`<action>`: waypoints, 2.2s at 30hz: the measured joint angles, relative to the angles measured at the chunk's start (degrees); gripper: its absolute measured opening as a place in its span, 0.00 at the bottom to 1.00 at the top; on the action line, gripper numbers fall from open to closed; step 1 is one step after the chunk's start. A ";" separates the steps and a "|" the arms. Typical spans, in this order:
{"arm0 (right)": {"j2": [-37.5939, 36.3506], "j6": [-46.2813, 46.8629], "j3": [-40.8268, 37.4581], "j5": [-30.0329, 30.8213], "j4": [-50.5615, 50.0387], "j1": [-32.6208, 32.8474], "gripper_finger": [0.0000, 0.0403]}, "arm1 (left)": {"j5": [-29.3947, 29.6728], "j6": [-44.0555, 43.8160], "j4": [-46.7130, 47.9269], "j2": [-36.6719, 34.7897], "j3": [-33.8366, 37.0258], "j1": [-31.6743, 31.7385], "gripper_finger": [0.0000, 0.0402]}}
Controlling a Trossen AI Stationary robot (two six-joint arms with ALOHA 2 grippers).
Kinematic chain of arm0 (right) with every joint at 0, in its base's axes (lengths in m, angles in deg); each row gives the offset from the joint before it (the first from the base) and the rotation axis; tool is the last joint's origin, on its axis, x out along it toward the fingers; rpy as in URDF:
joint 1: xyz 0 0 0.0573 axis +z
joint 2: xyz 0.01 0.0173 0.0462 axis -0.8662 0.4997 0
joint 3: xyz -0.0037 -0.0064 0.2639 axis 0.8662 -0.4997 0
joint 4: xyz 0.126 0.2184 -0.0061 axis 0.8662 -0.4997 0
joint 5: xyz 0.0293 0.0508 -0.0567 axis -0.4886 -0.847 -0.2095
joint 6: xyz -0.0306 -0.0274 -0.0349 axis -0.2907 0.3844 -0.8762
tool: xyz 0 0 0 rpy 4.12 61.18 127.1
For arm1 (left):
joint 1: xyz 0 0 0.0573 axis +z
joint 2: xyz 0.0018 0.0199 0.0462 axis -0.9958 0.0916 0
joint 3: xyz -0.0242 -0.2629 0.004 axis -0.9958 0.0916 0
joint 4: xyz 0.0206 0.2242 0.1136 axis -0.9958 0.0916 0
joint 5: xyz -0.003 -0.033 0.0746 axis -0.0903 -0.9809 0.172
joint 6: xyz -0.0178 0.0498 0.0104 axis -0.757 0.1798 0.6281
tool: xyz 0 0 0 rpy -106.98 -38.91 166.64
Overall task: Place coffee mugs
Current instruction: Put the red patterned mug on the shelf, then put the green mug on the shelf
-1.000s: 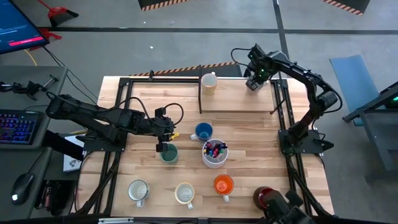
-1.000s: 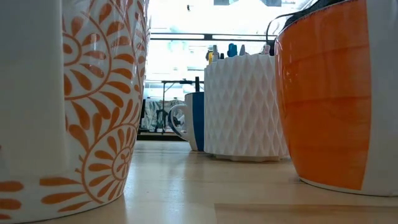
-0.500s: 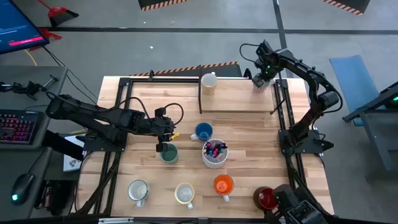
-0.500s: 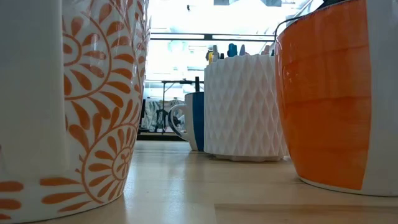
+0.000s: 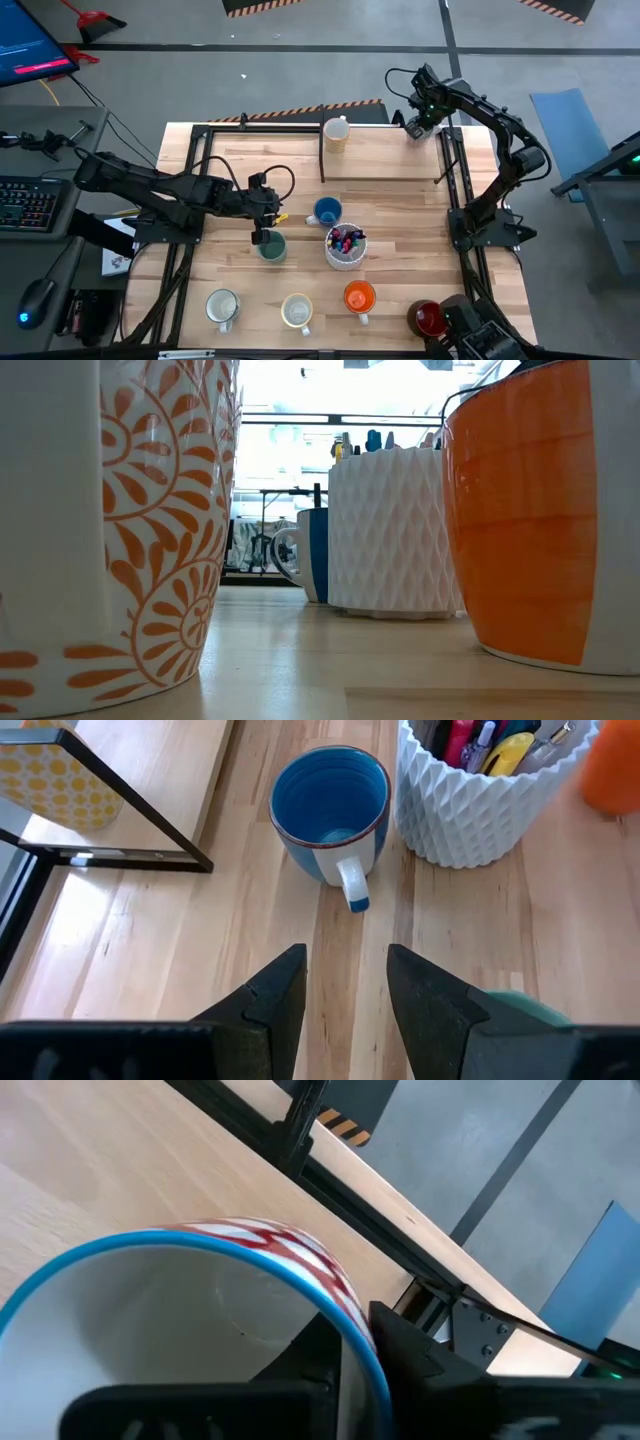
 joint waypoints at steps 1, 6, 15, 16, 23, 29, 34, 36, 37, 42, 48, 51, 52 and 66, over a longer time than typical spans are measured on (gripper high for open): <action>0.00 0.00 0.00 0.04 -0.02 0.00 0.09 | -0.01 -0.01 0.02 0.00 0.00 0.00 0.33; 0.00 -0.04 0.00 0.13 -0.07 0.00 0.14 | -0.02 -0.01 0.00 0.00 0.00 -0.09 0.33; 0.00 -0.87 0.00 3.13 -0.16 0.00 0.22 | -0.02 -0.01 0.00 0.00 0.00 -0.09 0.33; -0.02 -0.89 0.00 3.10 -0.17 0.00 0.22 | -0.02 -0.01 0.02 0.00 0.00 -0.09 0.33; -2.16 -1.31 -0.02 3.17 -0.57 0.02 0.23 | -0.02 -0.01 0.00 0.00 0.00 -0.11 0.33; -7.76 -1.92 -0.04 3.09 -0.86 0.02 0.23 | 0.00 -0.01 0.02 0.00 0.00 -0.11 0.33; -13.46 0.94 -0.04 -4.34 -4.43 0.41 0.23 | 0.00 0.01 0.02 0.00 0.00 -0.11 0.33; -15.75 1.84 -0.04 -11.59 -6.54 1.18 0.23 | 0.02 0.01 0.02 0.00 0.00 -0.11 0.33; -16.87 2.18 -0.04 -14.81 -7.52 1.88 0.23 | 0.02 0.01 0.00 0.00 0.00 -0.11 0.33; -22.10 4.53 -0.04 -24.77 -13.84 8.92 0.23 | 0.02 0.01 0.00 0.00 0.00 -0.11 0.33; -28.98 4.92 -0.04 -27.87 -23.75 20.79 0.23 | -2.28 -0.01 0.02 0.00 0.00 -0.09 0.33; -33.47 9.38 -0.04 -27.71 -23.44 25.77 0.23 | -6.66 -1.09 0.39 0.00 0.00 -0.11 0.33; -35.02 11.52 -0.04 -27.55 -22.81 27.24 0.23 | -8.20 -1.78 0.97 -0.02 0.00 -0.12 0.33; -43.10 31.34 -0.04 -7.81 -22.91 51.76 0.23 | -12.09 -8.68 8.63 6.93 0.04 -0.11 0.33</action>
